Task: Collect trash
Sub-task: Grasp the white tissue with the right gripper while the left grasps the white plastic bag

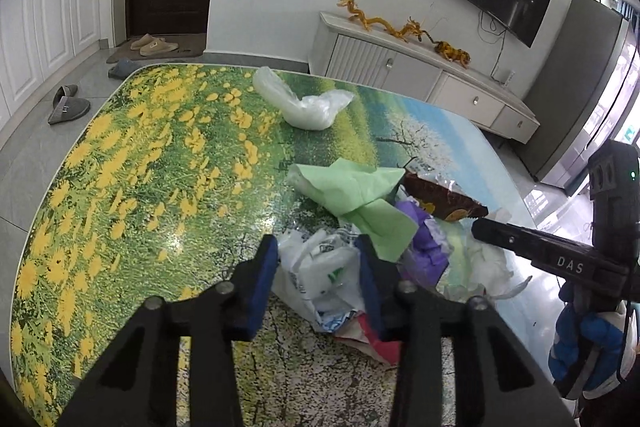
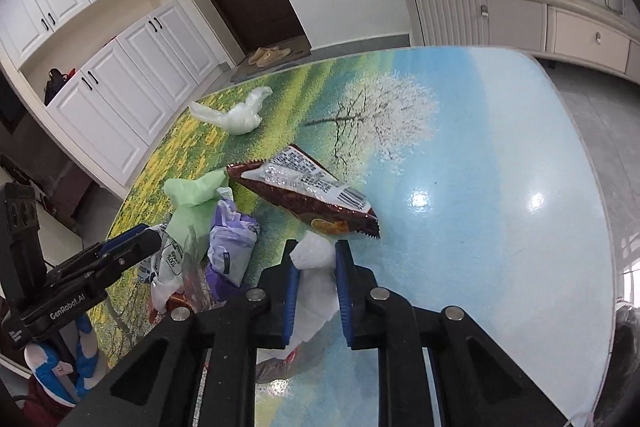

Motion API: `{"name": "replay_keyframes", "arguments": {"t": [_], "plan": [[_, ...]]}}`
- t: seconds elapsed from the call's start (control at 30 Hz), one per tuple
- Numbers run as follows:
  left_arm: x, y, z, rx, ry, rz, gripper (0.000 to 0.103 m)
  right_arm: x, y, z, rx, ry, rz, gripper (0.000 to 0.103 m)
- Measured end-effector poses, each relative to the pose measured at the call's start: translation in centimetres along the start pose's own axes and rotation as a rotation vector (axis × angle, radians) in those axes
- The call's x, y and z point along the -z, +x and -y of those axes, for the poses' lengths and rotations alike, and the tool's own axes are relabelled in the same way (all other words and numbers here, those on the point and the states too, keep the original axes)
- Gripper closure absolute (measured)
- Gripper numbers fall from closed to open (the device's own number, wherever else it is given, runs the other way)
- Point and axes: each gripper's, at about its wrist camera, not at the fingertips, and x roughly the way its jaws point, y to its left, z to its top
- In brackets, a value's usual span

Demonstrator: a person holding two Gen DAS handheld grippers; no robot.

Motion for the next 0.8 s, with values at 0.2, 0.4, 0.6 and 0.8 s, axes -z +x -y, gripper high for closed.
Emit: {"name": "replay_keyframes", "arguments": {"t": [0.2, 0.4, 0.6, 0.8], "plan": [[-0.3, -3.3, 0.9, -0.022, 0.028, 0.062, 0.075, -0.2, -3.2, -0.5, -0.008, -0.008, 0.082, 0.089], [-0.9, -7.5, 2.6, -0.029, 0.047, 0.134, 0.076, -0.2, -7.9, -0.8, -0.011, -0.012, 0.177, 0.089], [-1.7, -10.8, 5.8, -0.002, 0.075, 0.183, 0.076, 0.9, -12.9, 0.6, -0.016, 0.011, 0.256, 0.089], [-2.3, -12.3, 11.3, 0.108, 0.124, 0.180, 0.076, 2.8, -17.7, 3.9, 0.026, 0.035, 0.322, 0.089]]}}
